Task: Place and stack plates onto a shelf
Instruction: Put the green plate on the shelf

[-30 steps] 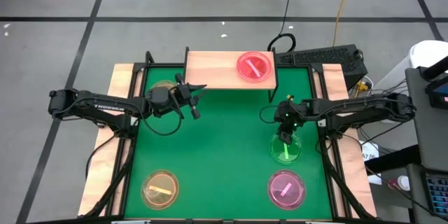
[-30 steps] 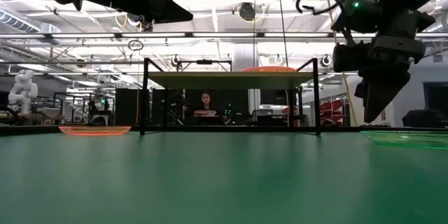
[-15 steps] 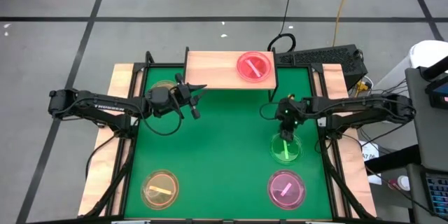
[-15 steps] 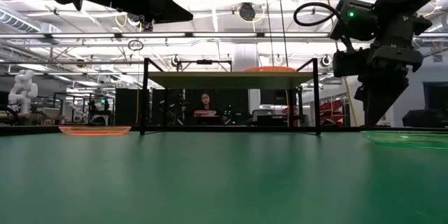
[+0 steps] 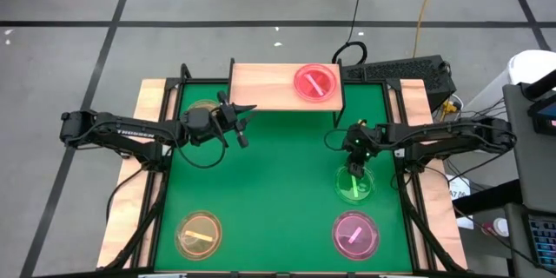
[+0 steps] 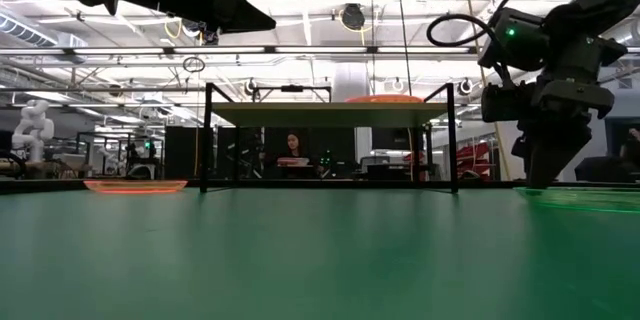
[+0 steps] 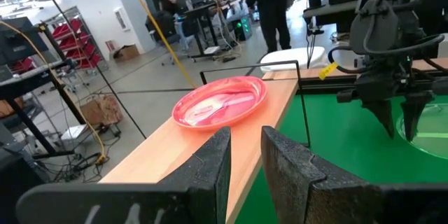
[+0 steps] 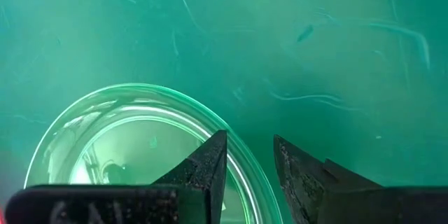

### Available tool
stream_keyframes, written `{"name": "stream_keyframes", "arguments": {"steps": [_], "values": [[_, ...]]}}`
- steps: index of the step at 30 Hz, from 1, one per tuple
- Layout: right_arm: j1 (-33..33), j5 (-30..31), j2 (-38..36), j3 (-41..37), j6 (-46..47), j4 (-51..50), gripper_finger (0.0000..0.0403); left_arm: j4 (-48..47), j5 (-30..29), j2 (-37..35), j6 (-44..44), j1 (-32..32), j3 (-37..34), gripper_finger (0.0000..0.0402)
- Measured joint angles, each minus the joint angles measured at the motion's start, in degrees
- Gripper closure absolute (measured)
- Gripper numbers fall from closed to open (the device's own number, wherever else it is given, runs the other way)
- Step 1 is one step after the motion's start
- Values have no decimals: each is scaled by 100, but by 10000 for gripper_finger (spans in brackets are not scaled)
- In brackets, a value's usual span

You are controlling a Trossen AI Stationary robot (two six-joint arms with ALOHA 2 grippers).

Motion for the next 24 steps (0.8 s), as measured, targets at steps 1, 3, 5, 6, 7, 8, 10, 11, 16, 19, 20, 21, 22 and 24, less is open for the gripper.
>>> {"name": "stream_keyframes", "arguments": {"steps": [1,3,5,6,7,8,10,11,16,19,20,21,22,24], "values": [[0,0,0,-9,-19,26,303,0,0,0,0,0,0,314],[-1,3,0,-10,-74,29,304,0,0,0,2,0,0,314],[0,4,0,-10,-114,46,314,0,0,0,2,0,0,314],[0,4,0,-10,-120,52,322,0,0,0,0,0,0,314],[0,4,0,-10,-123,52,332,0,0,0,0,0,0,314],[0,4,0,-10,-137,52,345,0,0,0,0,0,0,314],[0,4,0,-10,-166,52,379,0,0,0,0,0,0,314],[0,4,0,-10,-168,52,390,0,0,0,0,0,0,314],[0,2,-2,-10,-137,112,400,0,0,0,-9,0,0,314],[0,-7,-2,-10,-126,351,402,0,0,0,-13,0,0,314],[0,-9,-2,-7,-126,451,402,0,0,0,-16,0,0,314],[0,-11,-2,14,-126,511,402,0,0,0,-21,0,0,314],[0,-18,0,40,-128,577,402,0,0,0,-24,0,0,314],[0,-85,0,132,-196,694,403,0,0,0,-24,0,0,314]]}}
